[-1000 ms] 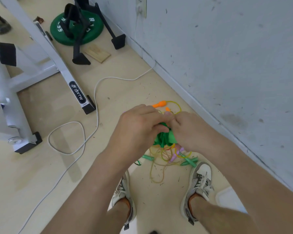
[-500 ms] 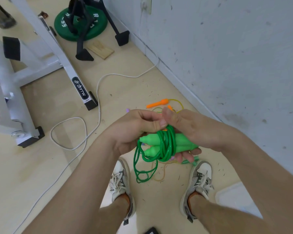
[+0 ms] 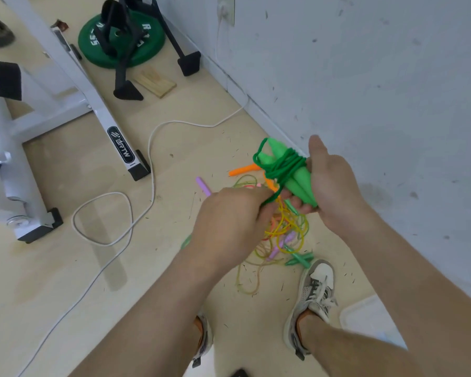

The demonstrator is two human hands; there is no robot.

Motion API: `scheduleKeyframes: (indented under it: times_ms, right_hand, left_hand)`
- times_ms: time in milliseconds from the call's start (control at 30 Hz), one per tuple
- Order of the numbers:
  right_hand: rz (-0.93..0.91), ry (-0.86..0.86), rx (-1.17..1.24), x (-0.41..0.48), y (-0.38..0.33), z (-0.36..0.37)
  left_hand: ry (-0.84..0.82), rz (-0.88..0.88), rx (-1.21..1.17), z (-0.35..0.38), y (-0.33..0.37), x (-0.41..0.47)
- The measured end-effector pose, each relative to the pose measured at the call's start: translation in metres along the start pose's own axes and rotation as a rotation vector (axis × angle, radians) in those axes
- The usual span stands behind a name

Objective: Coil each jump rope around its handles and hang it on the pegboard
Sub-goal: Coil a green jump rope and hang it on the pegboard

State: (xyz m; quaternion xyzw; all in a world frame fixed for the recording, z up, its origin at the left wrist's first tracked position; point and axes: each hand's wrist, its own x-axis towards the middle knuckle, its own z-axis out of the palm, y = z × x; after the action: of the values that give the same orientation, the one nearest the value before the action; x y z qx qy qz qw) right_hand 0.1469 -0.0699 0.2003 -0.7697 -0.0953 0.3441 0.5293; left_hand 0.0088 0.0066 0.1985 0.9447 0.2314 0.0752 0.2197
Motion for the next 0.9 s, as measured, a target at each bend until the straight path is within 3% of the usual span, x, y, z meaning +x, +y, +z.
scheduleKeyframes:
  times_ms: [67,233,500,600,667,800,900]
  right_hand:
    - [-0.129,0.102,-0.208,0.001,0.005,0.001]
    - [-0.257,0.129,-0.392,-0.005,0.004,0.006]
    - [-0.338,0.102,-0.821,-0.008,0.002,-0.001]
    - [-0.364,-0.101,-0.835,-0.011,0.002,0.000]
    - [-0.340,-0.222,-0.815,-0.014,-0.001,0.002]
    - [-0.184,-0.410,-0.666,-0.019,-0.006,-0.003]
    - [-0.134,-0.519,-0.616,-0.020,-0.007,-0.002]
  left_hand:
    - [0.009,0.062,0.141,-0.001,0.001,0.000]
    - [0.006,0.141,0.252,0.005,-0.002,0.001]
    - [0.231,0.191,0.051,0.000,0.005,0.001]
    - [0.274,0.203,-0.110,-0.003,-0.004,0.003]
    - [0.191,0.121,-0.318,-0.009,-0.009,0.005]
    - [-0.063,-0.230,-0.830,-0.023,-0.010,0.005]
    - [-0.182,-0.292,-0.949,-0.026,-0.008,0.006]
